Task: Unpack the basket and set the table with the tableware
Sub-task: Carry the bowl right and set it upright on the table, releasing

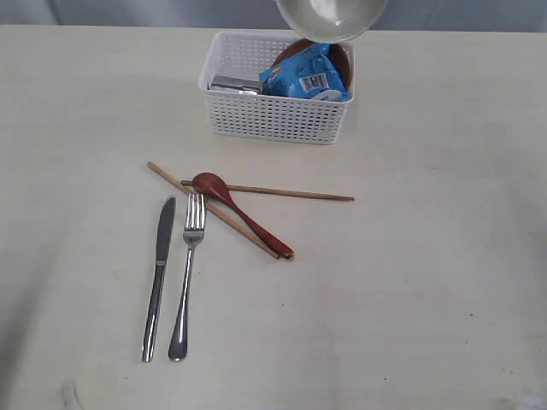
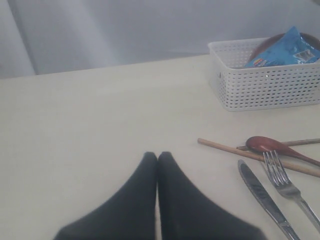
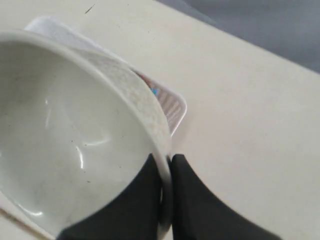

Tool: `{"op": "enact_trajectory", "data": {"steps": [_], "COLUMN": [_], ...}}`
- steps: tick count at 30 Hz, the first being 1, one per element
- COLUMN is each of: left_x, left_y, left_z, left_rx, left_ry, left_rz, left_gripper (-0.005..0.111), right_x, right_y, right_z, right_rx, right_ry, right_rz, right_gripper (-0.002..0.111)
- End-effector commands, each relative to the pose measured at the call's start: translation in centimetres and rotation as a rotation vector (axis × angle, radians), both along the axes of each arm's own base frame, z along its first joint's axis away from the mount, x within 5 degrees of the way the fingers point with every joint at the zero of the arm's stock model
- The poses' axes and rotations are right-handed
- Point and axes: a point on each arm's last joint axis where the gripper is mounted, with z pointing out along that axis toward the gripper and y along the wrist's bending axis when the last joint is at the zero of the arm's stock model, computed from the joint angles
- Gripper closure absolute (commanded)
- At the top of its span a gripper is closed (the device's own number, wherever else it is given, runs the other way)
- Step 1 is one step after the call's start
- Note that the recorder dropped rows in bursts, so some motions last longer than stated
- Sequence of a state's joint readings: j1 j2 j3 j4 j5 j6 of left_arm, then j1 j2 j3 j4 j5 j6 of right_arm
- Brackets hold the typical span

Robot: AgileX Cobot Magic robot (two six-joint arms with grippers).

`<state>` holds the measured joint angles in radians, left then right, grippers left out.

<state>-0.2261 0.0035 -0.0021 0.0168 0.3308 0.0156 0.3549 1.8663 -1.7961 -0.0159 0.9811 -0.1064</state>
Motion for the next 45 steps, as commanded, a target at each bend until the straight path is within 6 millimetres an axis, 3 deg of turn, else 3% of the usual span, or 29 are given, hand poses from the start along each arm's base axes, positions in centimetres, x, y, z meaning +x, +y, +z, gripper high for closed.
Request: {"op": "enact_trajectory", "data": {"steps": [1, 6, 10, 20, 26, 30, 38, 45], "left_x": [0.0, 0.0, 0.0, 0.0, 0.0, 0.0, 0.0, 0.0], "left_y": [0.0, 0.0, 0.0, 0.0, 0.0, 0.0, 0.0, 0.0], "left_z": [0.0, 0.0, 0.0, 0.0, 0.0, 0.0, 0.0, 0.0], "left_rx": [-0.003, -0.003, -0.003, -0.003, -0.003, -0.003, -0.003, -0.003], "left_ry": [-0.012, -0.012, -0.012, -0.012, -0.012, -0.012, -0.012, -0.012], "left_rz": [-0.004, -0.004, -0.004, -0.004, -0.004, -0.004, -0.004, -0.004], "left_gripper": [0.106, 0.106, 0.106, 0.106, 0.106, 0.106, 0.106, 0.106], "right_x": [-2.2, -6.2, -9.6, -15.9, -17.3, -18.5, -19.1, -18.7], "right_y": [-1.9, -4.5, -5.8, -6.0, -6.4, -6.0, -6.0, -5.8], "right_z": [1.0, -0.8, -2.5, -8.3, -11.9, -14.0, -15.4, -18.2], "right_rx": [0.071, 0.068, 0.162, 0.302, 0.296, 0.427, 0.463, 0.431], "right_ry": [0.041, 0.117, 0.208, 0.461, 0.499, 0.538, 0.564, 0.695], "right_rz": [-0.013, -0.063, -0.112, -0.171, -0.229, -0.327, -0.371, -0.418], "right_gripper": [0.109, 0.109, 0.109, 0.109, 0.109, 0.109, 0.109, 0.109]}}
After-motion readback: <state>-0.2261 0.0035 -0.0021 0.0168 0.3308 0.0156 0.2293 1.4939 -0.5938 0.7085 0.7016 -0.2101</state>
